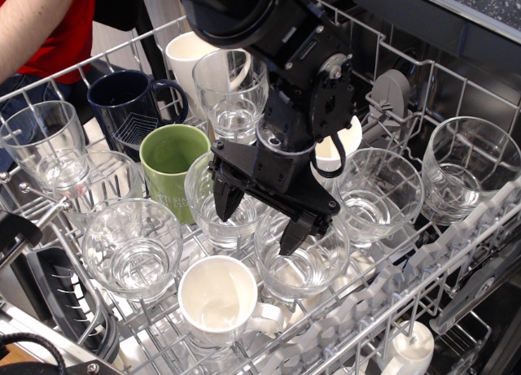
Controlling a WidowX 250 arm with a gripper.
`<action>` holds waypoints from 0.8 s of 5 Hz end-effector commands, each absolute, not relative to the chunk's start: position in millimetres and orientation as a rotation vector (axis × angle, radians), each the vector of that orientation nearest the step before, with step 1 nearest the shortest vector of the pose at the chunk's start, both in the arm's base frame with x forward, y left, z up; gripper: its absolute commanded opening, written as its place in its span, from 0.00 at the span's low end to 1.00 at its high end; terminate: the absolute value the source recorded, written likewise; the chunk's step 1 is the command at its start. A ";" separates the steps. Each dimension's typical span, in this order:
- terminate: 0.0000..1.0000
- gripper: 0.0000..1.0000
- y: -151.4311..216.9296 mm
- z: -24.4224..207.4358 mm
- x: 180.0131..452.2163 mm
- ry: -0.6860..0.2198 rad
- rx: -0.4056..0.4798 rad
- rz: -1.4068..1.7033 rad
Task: Pick up any cup
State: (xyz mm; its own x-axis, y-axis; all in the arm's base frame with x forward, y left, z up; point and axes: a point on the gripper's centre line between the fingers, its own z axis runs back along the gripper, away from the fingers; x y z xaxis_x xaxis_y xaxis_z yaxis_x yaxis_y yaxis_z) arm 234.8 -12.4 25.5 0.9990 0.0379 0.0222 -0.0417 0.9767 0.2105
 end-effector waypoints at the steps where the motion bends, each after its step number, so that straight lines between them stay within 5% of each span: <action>1: 0.00 1.00 -12.4 25.5 234.8 -0.018 0.212 0.040; 2: 0.00 1.00 -7.9 22.3 246.5 -0.058 0.276 0.072; 4: 0.00 1.00 0.2 4.3 243.8 -0.100 0.107 0.107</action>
